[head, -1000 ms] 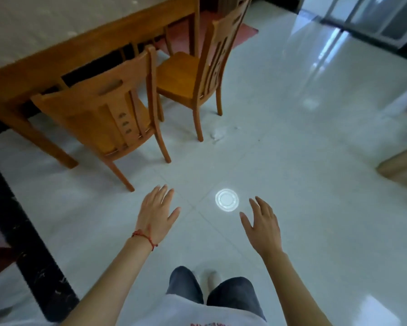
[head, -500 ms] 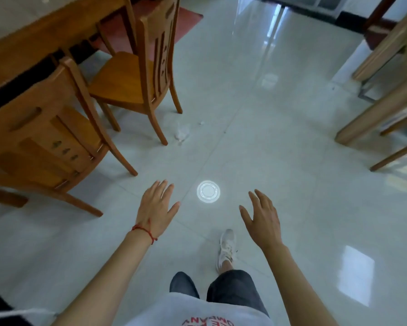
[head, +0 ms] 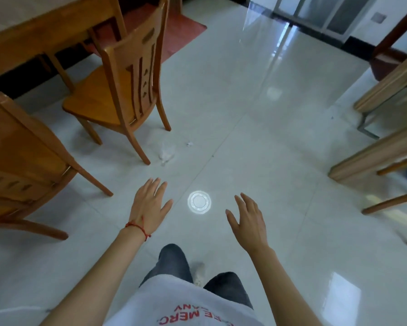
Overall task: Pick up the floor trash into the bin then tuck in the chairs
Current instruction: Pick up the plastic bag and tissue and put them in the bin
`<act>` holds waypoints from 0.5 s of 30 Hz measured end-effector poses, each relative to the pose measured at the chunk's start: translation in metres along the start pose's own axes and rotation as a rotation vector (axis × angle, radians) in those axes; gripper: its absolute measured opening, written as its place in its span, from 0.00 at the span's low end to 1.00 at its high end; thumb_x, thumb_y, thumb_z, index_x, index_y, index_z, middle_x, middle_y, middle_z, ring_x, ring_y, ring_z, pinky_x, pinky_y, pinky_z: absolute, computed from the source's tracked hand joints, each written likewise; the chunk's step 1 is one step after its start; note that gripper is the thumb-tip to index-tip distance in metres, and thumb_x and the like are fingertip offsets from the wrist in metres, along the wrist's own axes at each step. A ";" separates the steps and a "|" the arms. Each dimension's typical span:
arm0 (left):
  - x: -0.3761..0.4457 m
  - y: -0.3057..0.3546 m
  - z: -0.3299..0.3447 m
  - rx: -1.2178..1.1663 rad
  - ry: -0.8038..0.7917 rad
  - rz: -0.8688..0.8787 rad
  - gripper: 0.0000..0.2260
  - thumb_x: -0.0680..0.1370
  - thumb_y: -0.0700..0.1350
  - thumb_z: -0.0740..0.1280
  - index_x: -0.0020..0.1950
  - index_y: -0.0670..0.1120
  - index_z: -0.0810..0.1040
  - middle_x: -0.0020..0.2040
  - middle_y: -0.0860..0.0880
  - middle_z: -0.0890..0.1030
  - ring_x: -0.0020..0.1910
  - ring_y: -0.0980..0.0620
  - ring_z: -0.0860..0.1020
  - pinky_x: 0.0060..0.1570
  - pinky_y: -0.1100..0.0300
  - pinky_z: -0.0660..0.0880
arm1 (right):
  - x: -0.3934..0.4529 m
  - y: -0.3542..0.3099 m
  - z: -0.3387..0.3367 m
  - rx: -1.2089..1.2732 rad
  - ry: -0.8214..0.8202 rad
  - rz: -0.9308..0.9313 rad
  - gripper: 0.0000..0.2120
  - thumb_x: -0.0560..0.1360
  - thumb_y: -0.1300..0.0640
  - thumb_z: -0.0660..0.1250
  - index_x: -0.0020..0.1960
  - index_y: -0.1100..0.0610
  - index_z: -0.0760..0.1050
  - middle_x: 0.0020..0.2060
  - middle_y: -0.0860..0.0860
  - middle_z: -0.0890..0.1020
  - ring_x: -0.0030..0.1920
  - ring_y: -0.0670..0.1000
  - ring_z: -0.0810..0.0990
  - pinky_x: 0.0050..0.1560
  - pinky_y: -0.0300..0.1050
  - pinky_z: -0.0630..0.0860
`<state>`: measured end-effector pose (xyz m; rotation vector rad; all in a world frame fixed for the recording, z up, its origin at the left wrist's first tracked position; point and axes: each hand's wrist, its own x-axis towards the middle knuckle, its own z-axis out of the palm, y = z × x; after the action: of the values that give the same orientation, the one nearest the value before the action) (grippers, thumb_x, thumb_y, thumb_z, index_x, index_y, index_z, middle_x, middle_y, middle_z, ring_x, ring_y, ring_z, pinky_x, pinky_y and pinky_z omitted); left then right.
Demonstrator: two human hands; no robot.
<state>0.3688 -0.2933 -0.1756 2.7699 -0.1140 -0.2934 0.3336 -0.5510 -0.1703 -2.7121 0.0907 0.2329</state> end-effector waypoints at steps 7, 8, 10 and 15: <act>0.108 0.017 -0.006 0.012 -0.009 0.016 0.30 0.74 0.58 0.52 0.66 0.38 0.70 0.66 0.36 0.71 0.67 0.37 0.67 0.64 0.45 0.65 | 0.112 0.017 -0.020 -0.014 -0.008 -0.029 0.28 0.76 0.42 0.53 0.67 0.60 0.68 0.67 0.59 0.70 0.68 0.59 0.68 0.64 0.54 0.67; 0.126 0.016 -0.007 0.016 -0.014 0.016 0.29 0.75 0.57 0.54 0.66 0.38 0.70 0.66 0.36 0.72 0.67 0.37 0.68 0.64 0.45 0.66 | 0.131 0.018 -0.021 -0.015 0.004 -0.029 0.31 0.74 0.40 0.50 0.66 0.61 0.68 0.67 0.59 0.70 0.67 0.59 0.68 0.64 0.55 0.67; 0.162 0.015 -0.009 0.019 -0.022 0.019 0.28 0.75 0.57 0.54 0.65 0.38 0.70 0.66 0.36 0.72 0.67 0.37 0.68 0.64 0.45 0.66 | 0.170 0.018 -0.025 -0.014 0.014 -0.027 0.32 0.74 0.39 0.48 0.66 0.61 0.68 0.67 0.59 0.70 0.67 0.59 0.68 0.64 0.55 0.67; 0.245 0.016 -0.027 0.002 -0.036 -0.020 0.25 0.78 0.52 0.59 0.71 0.41 0.62 0.72 0.40 0.63 0.73 0.41 0.58 0.70 0.50 0.57 | 0.257 0.007 -0.042 -0.038 -0.050 -0.044 0.25 0.78 0.47 0.58 0.70 0.59 0.64 0.71 0.57 0.65 0.71 0.57 0.62 0.69 0.52 0.60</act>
<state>0.6134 -0.3270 -0.1915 2.7695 -0.0951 -0.3491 0.5919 -0.5824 -0.1806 -2.7407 0.0129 0.2919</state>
